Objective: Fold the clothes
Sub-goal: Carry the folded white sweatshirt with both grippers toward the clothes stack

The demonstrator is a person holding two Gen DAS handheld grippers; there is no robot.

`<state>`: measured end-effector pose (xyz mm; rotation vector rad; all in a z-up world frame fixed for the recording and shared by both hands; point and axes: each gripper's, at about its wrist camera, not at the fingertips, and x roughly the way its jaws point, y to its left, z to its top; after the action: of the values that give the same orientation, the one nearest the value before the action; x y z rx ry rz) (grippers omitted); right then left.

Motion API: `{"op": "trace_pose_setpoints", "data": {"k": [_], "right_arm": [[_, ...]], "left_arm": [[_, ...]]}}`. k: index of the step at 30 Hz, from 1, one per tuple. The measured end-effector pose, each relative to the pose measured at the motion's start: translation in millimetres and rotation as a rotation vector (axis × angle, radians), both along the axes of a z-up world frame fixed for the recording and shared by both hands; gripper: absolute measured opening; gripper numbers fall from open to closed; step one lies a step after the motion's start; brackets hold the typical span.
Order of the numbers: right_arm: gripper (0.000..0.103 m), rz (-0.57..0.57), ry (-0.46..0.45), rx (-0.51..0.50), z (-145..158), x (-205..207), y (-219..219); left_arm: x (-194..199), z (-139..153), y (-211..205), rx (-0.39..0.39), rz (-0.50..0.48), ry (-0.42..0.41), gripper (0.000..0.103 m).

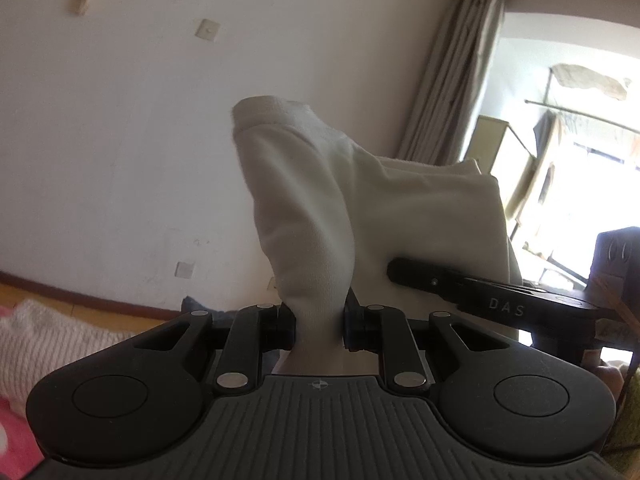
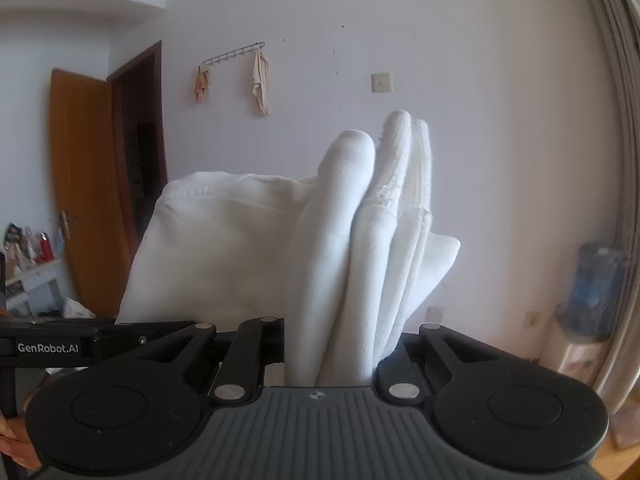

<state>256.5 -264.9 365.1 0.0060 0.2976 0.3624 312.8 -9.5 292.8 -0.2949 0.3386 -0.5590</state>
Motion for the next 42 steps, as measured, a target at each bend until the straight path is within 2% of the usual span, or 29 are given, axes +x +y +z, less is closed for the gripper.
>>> {"op": "trace_pose_setpoints", "data": {"k": [6, 10, 13, 17, 22, 26, 31, 32, 36, 39, 42], "right_arm": [[0.017, -0.118, 0.070, 0.034, 18, 39, 41], [0.017, -0.175, 0.077, 0.024, 25, 65, 78], [0.017, -0.177, 0.081, 0.049, 26, 89, 98], [0.017, -0.117, 0.100, 0.086, 17, 120, 119], [0.017, 0.026, 0.093, 0.069, 10, 159, 144], [0.017, 0.173, 0.087, 0.038, 8, 199, 140], [0.017, 0.475, 0.067, 0.014, 1, 271, 146], [0.017, 0.542, 0.060, 0.014, -2, 288, 148], [0.017, 0.750, 0.095, 0.033, -27, 358, 160], [0.017, 0.886, 0.125, 0.033, -49, 401, 164], [0.017, 0.990, 0.182, 0.057, -79, 438, 170]], "left_arm": [[52, 9, 36, -0.015, -0.090, 0.024, 0.018], [73, 15, 69, -0.034, -0.117, 0.026, 0.018], [84, 21, 88, -0.012, -0.093, 0.023, 0.018], [92, 28, 110, 0.026, -0.006, 0.040, 0.018], [99, 26, 123, 0.028, 0.127, 0.053, 0.018], [109, 19, 116, -0.022, 0.299, 0.062, 0.018], [121, -1, 101, -0.042, 0.565, 0.021, 0.018], [125, -7, 99, -0.050, 0.623, 0.028, 0.018], [137, -36, 81, -0.065, 0.751, 0.030, 0.018], [142, -65, 68, -0.069, 0.815, 0.026, 0.018], [150, -92, 54, -0.115, 0.842, 0.045, 0.018]]}}
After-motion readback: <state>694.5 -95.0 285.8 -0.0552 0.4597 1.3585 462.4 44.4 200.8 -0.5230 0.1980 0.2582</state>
